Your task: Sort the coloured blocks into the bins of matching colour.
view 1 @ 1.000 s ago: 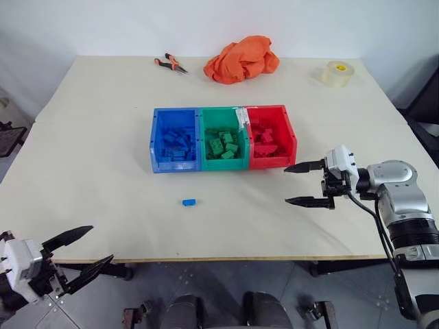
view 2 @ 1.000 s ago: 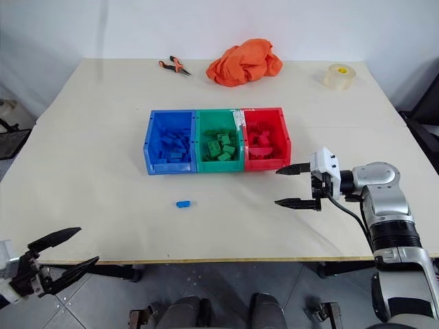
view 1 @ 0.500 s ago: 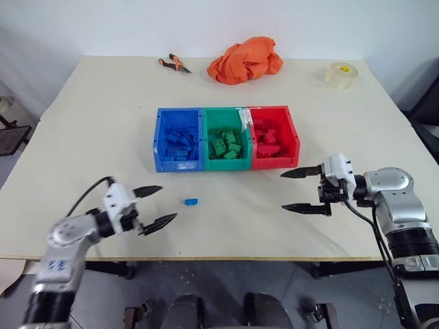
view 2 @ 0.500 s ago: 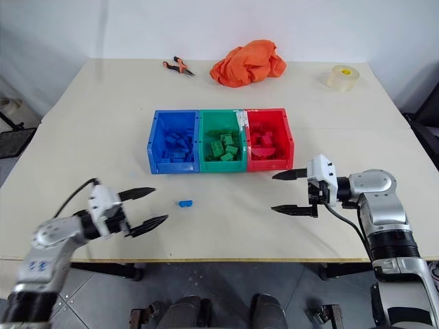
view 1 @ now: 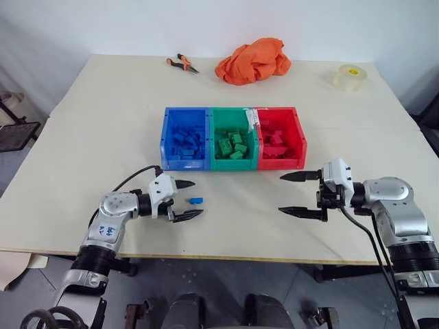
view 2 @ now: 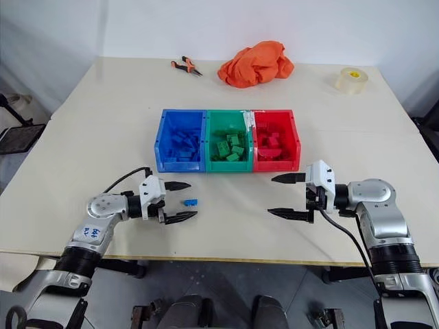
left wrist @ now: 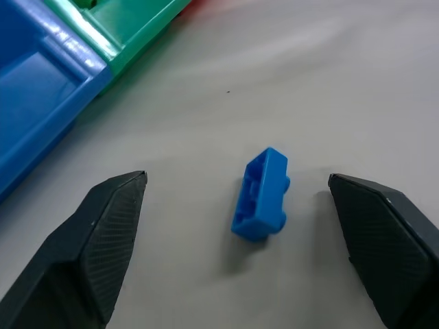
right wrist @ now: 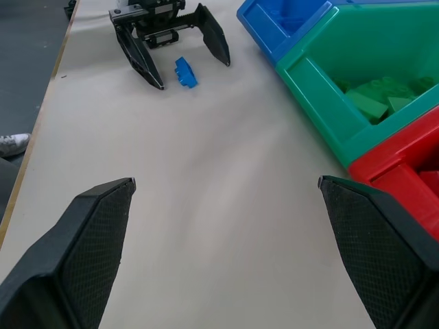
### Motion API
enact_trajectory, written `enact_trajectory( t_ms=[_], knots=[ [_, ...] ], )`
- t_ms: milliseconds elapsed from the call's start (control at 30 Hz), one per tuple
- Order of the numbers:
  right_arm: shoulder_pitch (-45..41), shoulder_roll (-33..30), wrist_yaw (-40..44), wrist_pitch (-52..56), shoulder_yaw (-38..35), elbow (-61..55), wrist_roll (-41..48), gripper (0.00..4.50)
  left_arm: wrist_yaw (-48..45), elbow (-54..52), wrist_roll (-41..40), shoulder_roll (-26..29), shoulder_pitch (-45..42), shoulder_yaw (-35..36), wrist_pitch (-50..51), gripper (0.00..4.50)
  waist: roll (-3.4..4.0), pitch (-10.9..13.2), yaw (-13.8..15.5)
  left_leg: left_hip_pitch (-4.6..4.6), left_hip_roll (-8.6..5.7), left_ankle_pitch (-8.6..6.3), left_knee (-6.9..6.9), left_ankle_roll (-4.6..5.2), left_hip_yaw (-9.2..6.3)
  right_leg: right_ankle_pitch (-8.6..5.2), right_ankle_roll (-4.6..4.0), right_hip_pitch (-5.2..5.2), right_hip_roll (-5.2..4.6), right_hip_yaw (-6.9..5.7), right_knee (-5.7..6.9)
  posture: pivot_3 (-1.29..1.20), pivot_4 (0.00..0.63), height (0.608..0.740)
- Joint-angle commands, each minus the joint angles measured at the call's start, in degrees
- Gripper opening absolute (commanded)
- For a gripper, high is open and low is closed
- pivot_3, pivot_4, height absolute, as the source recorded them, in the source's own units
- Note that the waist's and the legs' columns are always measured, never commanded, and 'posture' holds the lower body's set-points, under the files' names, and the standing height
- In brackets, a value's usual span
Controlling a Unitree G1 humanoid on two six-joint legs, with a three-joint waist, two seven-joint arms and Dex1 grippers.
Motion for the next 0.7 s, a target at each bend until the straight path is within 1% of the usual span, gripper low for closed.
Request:
enact_trajectory(
  t_ms=[33, 200, 333, 367, 567, 700],
  knots=[
    [0.6, -1.6, -0.8, 0.0, -2.9, -1.8, 1.4, 4.5, 0.4, 2.5, 3.6, 0.9, 0.0, -2.1, 1.8, 3.34, 0.0, 0.0, 0.1, 0.02, 0.0, 0.0, 0.0, 0.0, 0.0, 0.0, 0.0, 0.02, 0.0, 0.0, 0.0, 0.0, 0.15, 0.74],
    [0.7, -1.4, -1.5, 0.1, -3.2, -1.9, 1.0, 4.5, -0.1, 3.2, 2.7, 1.6, -0.8, -1.8, 1.8, 1.83, 0.02, 0.0, -0.1, 0.09, 0.02, 0.01, 0.01, 0.01, -0.01, 0.0, 0.0, 0.09, 0.0, 0.01, 0.0, 0.0, 0.15, 0.74],
    [0.3, -1.0, -2.2, -0.2, -3.0, -1.4, 0.6, 4.5, 0.9, 2.9, 0.9, 0.9, -1.6, 0.0, 1.8, 0.61, 0.02, 0.0, -0.1, 0.09, 0.03, 0.02, 0.0, 0.01, 0.01, 0.0, 0.0, 0.08, 0.01, 0.01, 0.0, 0.0, 0.15, 0.74],
    [0.2, -0.9, -2.3, -0.2, -2.9, -1.3, 0.6, 4.5, 1.4, 2.2, 0.6, 0.8, -1.8, 0.4, 2.8, 0.49, 0.02, 0.0, -0.1, 0.08, 0.03, 0.02, 0.01, 0.01, 0.0, 0.0, 0.0, 0.07, 0.0, 0.0, 0.0, 0.0, 0.15, 0.74],
    [0.3, -0.7, -3.6, -0.4, -3.1, -1.6, 0.7, 4.5, 5.8, -2.5, -2.6, -0.1, -5.3, 4.5, 7.2, 0.39, -0.01, 0.0, -0.1, 0.0, 0.04, 0.02, 0.02, 0.02, 0.0, 0.0, 0.0, 0.0, 0.02, 0.0, 0.0, 0.0, 0.15, 0.74],
    [1.1, -0.6, -4.2, -0.3, -3.2, -2.6, 1.0, 4.5, 9.8, -0.8, -2.8, -0.8, -10.4, 7.3, 7.9, 0.39, -0.05, 0.0, 0.2, -0.1, 0.01, 0.03, 0.06, 0.03, -0.07, 0.01, 0.03, -0.03, 0.02, -0.04, 0.01, 0.0, 0.15, 0.74]
  ],
)
